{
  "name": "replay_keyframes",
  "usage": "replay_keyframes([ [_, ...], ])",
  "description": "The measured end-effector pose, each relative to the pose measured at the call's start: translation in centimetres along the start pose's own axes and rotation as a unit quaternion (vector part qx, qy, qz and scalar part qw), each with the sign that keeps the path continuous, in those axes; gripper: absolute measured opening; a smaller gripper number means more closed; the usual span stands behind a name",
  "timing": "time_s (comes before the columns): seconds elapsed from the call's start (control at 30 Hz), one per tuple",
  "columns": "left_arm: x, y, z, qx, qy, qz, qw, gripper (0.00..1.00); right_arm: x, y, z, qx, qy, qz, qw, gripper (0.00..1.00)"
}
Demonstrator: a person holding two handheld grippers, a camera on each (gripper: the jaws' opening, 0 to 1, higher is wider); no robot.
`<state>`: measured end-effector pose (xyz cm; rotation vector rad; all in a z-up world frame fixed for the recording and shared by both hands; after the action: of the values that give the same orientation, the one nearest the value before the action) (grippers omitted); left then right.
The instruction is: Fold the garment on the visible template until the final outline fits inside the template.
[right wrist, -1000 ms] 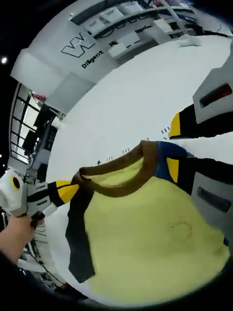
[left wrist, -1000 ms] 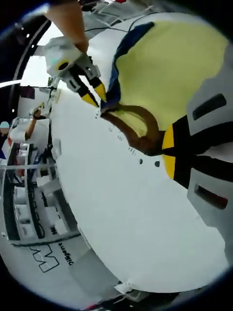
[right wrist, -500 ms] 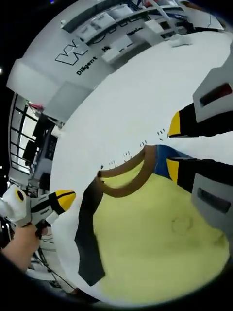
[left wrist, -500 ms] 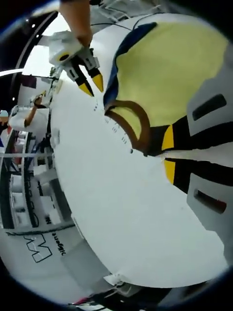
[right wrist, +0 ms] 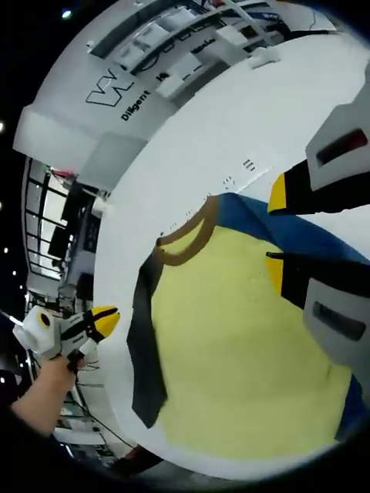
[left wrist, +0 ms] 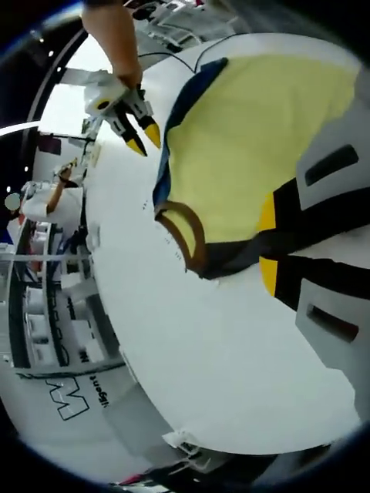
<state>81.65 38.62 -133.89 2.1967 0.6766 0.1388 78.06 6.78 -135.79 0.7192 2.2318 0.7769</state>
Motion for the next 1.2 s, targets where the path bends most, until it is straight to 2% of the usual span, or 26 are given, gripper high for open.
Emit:
replay_keyframes([
  [0.2,-2.7,-2.5,-2.0,0.006,-0.001,0.010,0.9999,0.21,2.5,-1.9,-3.2,0.004,0.010,0.009,0.9999,0.16],
  [0.33,-4.9,-4.4,-3.4,0.008,0.003,0.007,0.9999,0.21,4.0,-3.3,-5.2,0.012,0.012,0.023,0.9996,0.18],
  [0.43,-5.9,-5.7,-4.5,0.009,0.010,0.003,0.9999,0.21,5.5,-4.4,-6.6,0.022,0.017,0.025,0.9993,0.19],
  [0.5,-6.8,-6.8,-5.2,0.009,0.015,-0.006,0.9998,0.21,6.1,-4.9,-7.6,0.023,0.012,0.045,0.9986,0.19],
  [0.67,-8.3,-9.6,-7.0,0.007,0.028,-0.023,0.9993,0.20,8.0,-6.0,-9.9,0.028,0.008,0.061,0.9977,0.19],
  [0.77,-9.5,-10.5,-7.9,0.001,0.033,-0.037,0.9988,0.20,9.3,-6.7,-11.0,0.029,0.010,0.060,0.9977,0.20],
  [1.0,-12.3,-13.5,-9.8,0.008,0.042,-0.050,0.9978,0.22,11.9,-8.2,-14.0,0.031,0.005,0.083,0.9960,0.20],
  [1.2,-15.2,-14.8,-10.4,0.012,0.031,-0.033,0.9989,0.21,13.9,-9.3,-16.1,0.029,0.014,0.079,0.9964,0.19],
])
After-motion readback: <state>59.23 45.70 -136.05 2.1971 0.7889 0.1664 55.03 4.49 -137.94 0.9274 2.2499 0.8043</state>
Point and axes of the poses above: the point that each gripper's makers call its tool centre point, and the gripper's own axes: z roughly forward along the fingers, x roughly to its left, y roughly out of its top, the point moved 6 cm from there along -z, roughly backward along the fingers, and after that the axes turned 10 degrees about -y, right-handed, at the moved point
